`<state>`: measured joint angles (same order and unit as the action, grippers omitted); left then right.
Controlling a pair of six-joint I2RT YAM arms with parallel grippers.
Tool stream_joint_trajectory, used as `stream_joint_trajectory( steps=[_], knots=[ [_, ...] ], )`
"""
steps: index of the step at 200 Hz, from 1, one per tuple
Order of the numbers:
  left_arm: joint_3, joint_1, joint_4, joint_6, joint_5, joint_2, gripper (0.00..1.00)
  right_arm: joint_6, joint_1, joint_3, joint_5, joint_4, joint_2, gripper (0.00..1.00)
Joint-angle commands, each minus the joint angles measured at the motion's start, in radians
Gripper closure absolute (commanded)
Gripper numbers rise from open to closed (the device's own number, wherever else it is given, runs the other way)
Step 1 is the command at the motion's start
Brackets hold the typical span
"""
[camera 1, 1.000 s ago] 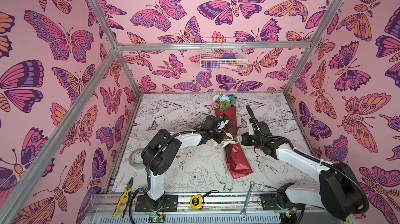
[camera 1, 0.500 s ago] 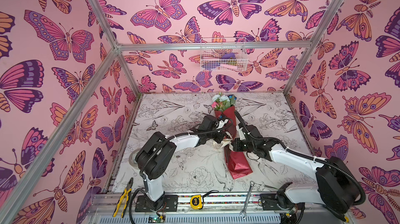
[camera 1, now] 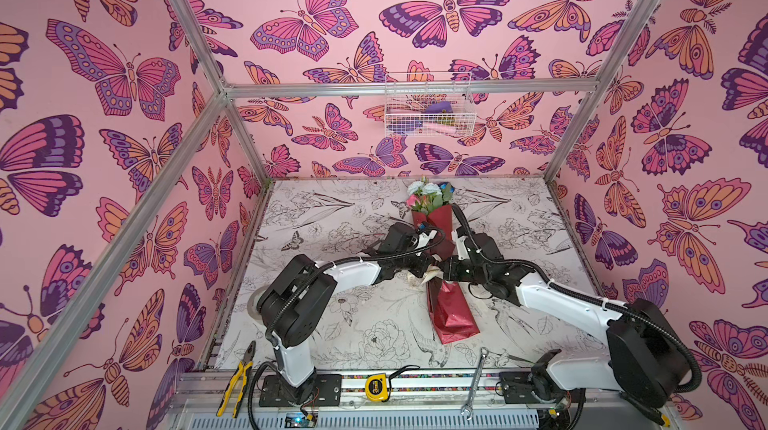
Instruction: Tie the bouquet of fake flowers
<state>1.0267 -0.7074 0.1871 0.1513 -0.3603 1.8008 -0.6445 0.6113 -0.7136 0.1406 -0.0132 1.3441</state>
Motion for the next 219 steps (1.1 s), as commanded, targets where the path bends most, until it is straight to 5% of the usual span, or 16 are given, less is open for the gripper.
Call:
stream_joint_trajectory(
  steps=[1,26,72,113,188,219],
  knots=[
    [-0.012,-0.001,0.018,0.022,-0.022,-0.024,0.98,-0.026,0.010,-0.012,-0.004,-0.029,-0.007,1.00],
    [-0.016,-0.001,0.018,0.028,-0.022,-0.022,0.98,-0.021,0.010,0.000,-0.040,0.031,-0.039,0.99],
    [-0.020,-0.001,0.021,0.019,-0.021,-0.022,0.98,-0.055,-0.039,0.011,-0.262,0.289,-0.191,0.61],
    [-0.024,-0.001,0.026,0.019,-0.018,-0.025,0.98,-0.102,-0.121,0.035,-0.148,0.268,-0.204,0.40],
    [-0.027,-0.001,0.031,0.017,-0.022,-0.024,0.98,-0.130,-0.163,-0.022,0.014,0.170,0.026,0.35],
    [-0.031,-0.001,0.035,0.016,-0.017,-0.026,0.98,-0.125,-0.182,-0.032,0.050,0.100,0.102,0.41]
  ],
)
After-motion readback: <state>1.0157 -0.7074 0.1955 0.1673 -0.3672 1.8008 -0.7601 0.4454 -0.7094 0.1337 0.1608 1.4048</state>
